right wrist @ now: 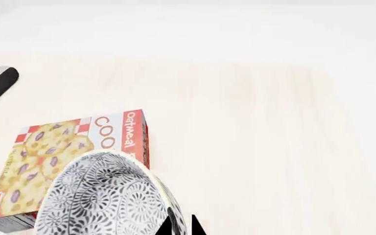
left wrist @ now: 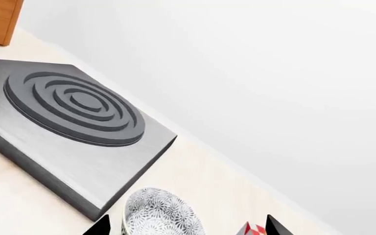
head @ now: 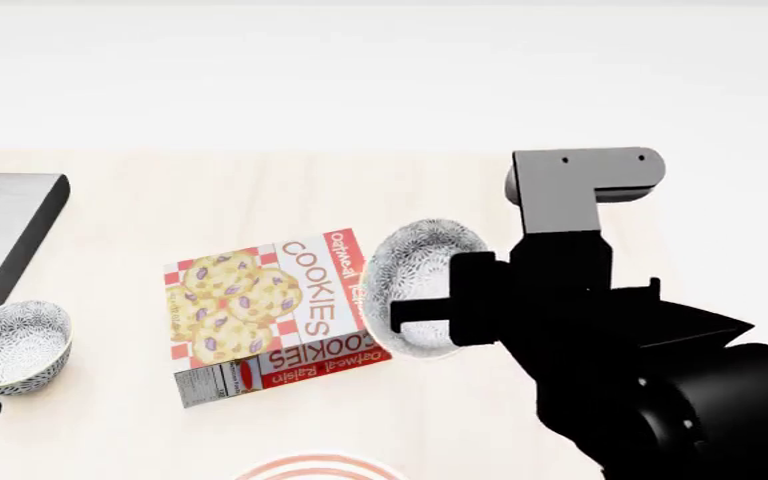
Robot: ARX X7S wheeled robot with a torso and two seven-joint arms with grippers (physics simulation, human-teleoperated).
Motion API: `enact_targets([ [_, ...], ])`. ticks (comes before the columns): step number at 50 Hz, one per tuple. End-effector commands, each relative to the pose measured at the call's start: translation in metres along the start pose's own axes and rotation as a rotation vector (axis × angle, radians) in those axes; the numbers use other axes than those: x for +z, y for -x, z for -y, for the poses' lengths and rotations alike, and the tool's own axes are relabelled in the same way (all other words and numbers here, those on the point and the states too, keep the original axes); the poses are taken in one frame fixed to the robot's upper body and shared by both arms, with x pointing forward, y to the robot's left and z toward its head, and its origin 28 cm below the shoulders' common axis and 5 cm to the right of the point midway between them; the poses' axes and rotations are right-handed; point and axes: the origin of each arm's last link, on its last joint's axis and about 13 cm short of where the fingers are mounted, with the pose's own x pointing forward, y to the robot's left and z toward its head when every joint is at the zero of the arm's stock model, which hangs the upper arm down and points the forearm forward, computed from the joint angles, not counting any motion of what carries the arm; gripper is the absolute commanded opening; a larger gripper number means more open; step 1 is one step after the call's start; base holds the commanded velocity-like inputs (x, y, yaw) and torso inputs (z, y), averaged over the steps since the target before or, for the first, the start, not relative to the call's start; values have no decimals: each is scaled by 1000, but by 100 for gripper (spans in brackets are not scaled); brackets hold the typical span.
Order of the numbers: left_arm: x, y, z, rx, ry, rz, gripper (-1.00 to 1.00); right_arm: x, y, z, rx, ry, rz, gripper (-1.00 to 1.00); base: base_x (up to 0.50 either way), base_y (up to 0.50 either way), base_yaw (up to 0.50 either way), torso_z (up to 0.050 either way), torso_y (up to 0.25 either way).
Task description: Pick the akita bowl next to the plate and place it on the plate.
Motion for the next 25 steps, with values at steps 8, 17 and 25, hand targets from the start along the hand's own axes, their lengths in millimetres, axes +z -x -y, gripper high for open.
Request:
enact_targets([
  [8,2,1,1,0,1,1,100,7,32,-23,139,43,19,-100,0,0,0,0,1],
  [17,0,0,1,2,2,0,100,-2,36,-21,241,3,-17,-100,0,0,0,0,0],
  [25,0,0,0,2,2,0,100,-10,39,-22,288,-30,-41,-100,0,0,0,0,0],
])
